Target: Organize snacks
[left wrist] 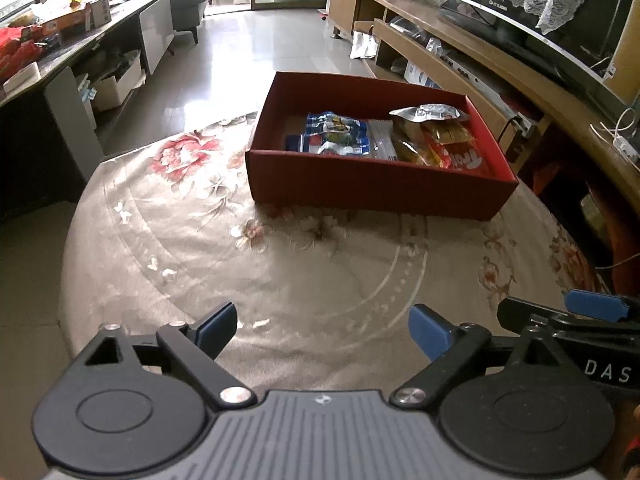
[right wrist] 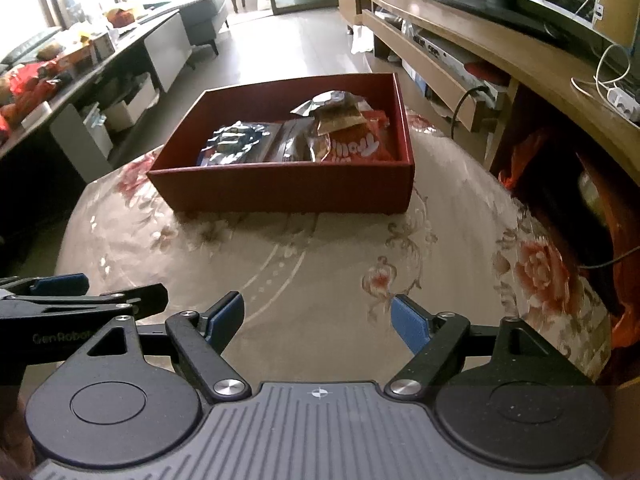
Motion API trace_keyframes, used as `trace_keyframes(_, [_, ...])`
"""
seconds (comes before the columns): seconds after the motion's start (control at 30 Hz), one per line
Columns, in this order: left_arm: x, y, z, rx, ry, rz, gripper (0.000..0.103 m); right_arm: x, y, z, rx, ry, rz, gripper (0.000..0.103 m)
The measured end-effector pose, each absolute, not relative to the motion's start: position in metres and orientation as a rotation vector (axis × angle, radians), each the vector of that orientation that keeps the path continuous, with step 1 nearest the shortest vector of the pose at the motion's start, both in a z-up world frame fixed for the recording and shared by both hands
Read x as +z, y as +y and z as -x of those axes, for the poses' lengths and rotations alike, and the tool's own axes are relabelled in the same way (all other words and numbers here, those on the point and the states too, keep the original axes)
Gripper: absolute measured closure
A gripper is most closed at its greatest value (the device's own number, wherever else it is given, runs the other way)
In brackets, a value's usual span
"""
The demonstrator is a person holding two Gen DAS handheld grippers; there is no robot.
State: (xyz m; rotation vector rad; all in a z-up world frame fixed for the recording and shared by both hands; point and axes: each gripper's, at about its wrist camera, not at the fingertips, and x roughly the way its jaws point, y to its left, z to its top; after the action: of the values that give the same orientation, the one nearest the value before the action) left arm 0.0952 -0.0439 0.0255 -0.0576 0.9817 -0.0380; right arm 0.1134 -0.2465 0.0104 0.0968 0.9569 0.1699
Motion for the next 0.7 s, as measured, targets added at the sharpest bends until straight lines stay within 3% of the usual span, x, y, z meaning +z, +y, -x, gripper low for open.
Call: trace_keyframes(0.7, [0.030,-0.041,-0.049,-0.033,0.934,0.041,0.005,0.011,-0.243,-0.069,0.186,0.946,-0.116,0.017])
